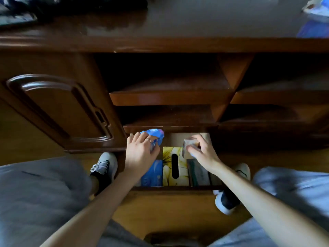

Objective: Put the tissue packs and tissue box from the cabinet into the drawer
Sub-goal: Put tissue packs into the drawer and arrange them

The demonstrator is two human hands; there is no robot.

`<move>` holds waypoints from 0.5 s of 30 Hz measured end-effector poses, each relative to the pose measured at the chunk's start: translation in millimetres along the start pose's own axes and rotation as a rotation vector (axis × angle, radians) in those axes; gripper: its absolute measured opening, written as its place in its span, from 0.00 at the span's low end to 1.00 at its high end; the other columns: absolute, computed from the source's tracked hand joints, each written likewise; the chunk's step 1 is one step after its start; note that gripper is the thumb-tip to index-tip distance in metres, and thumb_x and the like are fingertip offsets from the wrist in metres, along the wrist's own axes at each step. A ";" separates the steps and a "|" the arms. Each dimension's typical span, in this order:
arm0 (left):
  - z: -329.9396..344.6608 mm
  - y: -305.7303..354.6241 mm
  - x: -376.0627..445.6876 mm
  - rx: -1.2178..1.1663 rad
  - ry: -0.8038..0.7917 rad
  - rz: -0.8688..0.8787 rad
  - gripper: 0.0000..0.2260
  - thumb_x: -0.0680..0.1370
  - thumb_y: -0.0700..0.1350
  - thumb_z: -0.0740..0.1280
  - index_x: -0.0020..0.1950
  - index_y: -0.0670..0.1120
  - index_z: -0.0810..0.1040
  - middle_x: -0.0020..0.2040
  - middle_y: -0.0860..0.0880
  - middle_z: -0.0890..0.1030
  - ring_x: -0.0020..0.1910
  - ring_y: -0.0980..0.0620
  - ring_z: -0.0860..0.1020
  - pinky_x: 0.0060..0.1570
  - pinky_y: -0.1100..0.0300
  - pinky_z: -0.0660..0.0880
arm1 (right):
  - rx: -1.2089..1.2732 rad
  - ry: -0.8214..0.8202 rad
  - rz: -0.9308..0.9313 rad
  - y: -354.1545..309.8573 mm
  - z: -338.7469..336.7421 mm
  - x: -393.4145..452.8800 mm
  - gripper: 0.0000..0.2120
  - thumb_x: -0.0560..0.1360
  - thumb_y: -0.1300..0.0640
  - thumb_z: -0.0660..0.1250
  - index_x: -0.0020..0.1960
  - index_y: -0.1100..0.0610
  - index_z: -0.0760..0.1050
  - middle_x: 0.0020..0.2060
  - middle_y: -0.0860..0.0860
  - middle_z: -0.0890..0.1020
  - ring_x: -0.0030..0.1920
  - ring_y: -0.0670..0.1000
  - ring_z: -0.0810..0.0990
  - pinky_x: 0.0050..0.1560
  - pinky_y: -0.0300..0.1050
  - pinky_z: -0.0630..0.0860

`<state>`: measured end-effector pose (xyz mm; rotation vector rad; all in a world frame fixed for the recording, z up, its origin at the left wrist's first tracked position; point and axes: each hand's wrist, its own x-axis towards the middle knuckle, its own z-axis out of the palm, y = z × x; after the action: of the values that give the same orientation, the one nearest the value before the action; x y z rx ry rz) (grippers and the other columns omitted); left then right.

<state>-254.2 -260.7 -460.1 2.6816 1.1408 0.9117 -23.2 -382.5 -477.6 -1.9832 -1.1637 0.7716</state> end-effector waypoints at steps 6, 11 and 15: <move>29.3 -28.6 -25.9 -0.060 -0.362 -0.430 0.11 0.73 0.49 0.72 0.55 0.52 0.84 0.52 0.51 0.82 0.56 0.47 0.77 0.55 0.51 0.70 | -0.128 -0.221 0.230 48.7 59.2 8.2 0.25 0.74 0.34 0.64 0.68 0.40 0.66 0.58 0.45 0.81 0.55 0.51 0.82 0.53 0.52 0.79; 27.5 -42.5 -25.2 -0.225 -0.445 -0.578 0.16 0.70 0.55 0.68 0.57 0.57 0.83 0.50 0.55 0.82 0.53 0.50 0.79 0.57 0.48 0.76 | -0.015 -0.273 0.298 64.2 79.2 11.2 0.24 0.74 0.36 0.65 0.69 0.34 0.65 0.67 0.48 0.79 0.64 0.56 0.79 0.57 0.51 0.74; 24.4 -52.8 -21.7 -0.475 -0.397 -0.826 0.13 0.68 0.60 0.69 0.52 0.63 0.83 0.51 0.55 0.84 0.51 0.55 0.82 0.52 0.49 0.81 | -0.063 -0.305 0.368 67.6 83.7 17.6 0.24 0.75 0.32 0.60 0.68 0.38 0.67 0.65 0.52 0.80 0.62 0.59 0.79 0.61 0.56 0.76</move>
<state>-285.7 -234.0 -506.5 1.6558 1.4871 0.4006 -48.0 -367.8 -582.8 -2.2194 -1.0073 1.2756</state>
